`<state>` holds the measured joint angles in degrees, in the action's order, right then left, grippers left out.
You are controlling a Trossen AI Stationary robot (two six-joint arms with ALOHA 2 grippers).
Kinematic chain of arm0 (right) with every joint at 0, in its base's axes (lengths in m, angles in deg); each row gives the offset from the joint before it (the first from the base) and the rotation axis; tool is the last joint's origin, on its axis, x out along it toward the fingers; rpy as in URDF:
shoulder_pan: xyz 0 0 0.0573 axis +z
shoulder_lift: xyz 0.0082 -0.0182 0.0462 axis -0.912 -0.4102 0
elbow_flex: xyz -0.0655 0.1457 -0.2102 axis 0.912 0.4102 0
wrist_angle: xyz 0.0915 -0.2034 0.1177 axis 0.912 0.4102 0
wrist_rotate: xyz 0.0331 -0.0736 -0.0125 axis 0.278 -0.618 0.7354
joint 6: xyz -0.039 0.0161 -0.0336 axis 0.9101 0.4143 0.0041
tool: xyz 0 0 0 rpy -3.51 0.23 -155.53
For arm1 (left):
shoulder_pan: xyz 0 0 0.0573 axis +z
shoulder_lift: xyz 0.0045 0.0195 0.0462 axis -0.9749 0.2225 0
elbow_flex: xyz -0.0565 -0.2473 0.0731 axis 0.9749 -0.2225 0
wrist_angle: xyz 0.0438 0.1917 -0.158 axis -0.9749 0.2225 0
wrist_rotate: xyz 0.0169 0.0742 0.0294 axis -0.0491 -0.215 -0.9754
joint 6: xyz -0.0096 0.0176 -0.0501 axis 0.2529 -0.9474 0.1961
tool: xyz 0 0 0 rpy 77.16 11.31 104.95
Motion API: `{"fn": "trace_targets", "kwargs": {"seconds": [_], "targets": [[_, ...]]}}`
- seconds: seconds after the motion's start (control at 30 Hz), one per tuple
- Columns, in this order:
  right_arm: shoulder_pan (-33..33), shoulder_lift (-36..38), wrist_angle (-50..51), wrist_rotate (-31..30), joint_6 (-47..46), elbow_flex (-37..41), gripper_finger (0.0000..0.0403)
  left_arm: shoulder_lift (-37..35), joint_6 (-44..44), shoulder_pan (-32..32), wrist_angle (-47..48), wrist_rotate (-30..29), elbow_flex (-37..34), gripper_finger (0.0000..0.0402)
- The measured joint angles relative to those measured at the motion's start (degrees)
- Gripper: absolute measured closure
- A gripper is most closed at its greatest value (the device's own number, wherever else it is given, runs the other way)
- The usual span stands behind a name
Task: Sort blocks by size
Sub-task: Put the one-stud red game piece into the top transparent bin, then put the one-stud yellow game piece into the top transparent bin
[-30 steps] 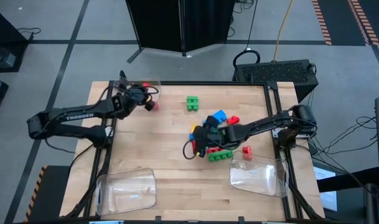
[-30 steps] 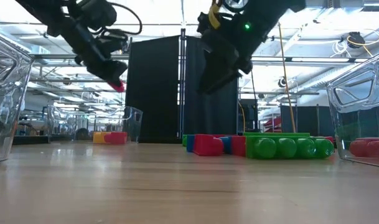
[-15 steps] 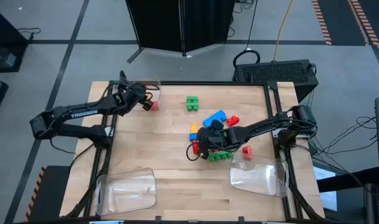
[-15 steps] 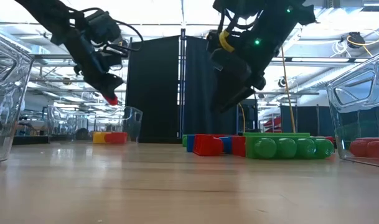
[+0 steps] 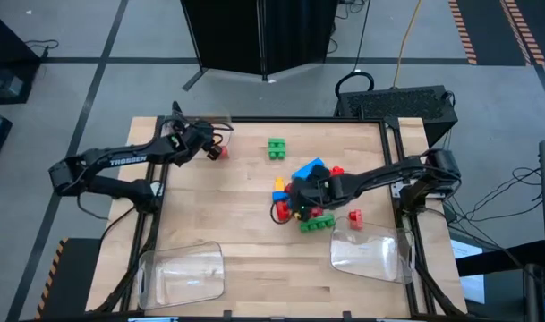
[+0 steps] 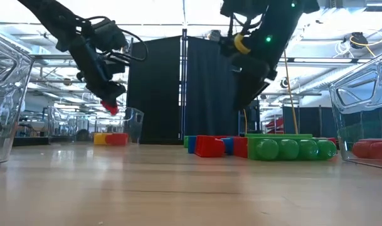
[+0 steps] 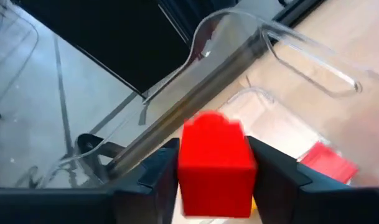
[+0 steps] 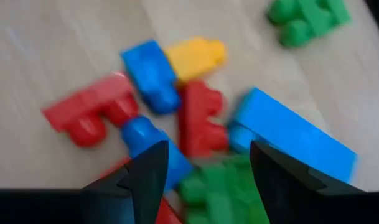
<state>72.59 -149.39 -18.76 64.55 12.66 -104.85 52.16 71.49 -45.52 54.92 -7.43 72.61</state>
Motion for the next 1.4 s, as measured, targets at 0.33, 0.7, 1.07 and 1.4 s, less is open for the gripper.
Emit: {"fn": "trace_targets", "kwargs": {"seconds": [0.33, 0.7, 1.07, 1.4], "targets": [[-5.3, 3.2, 24.1, -0.1, -0.4, -1.9, 0.0191, 0.8, 5.0, 4.3, -0.6, 3.1, 0.0, 0.0159], [-11.9, 2.8, -3.4, 13.0, 18.1, -1.9, 0.0191, -1.9, 2.1, 2.5, -3.3, 9.8, 3.0, 0.0158], [-14.7, -9.3, -16.6, 14.9, -5.8, -2.1, 0.0203, -8.4, 0.3, -2.5, -7.5, 10.7, 3.5, 0.0158], [-11.1, -13.8, -15.5, 10.4, -15.4, -7.2, 0.0209, -8.7, -2.1, -2.5, -7.7, 10.7, 3.5, 0.0158]]}}
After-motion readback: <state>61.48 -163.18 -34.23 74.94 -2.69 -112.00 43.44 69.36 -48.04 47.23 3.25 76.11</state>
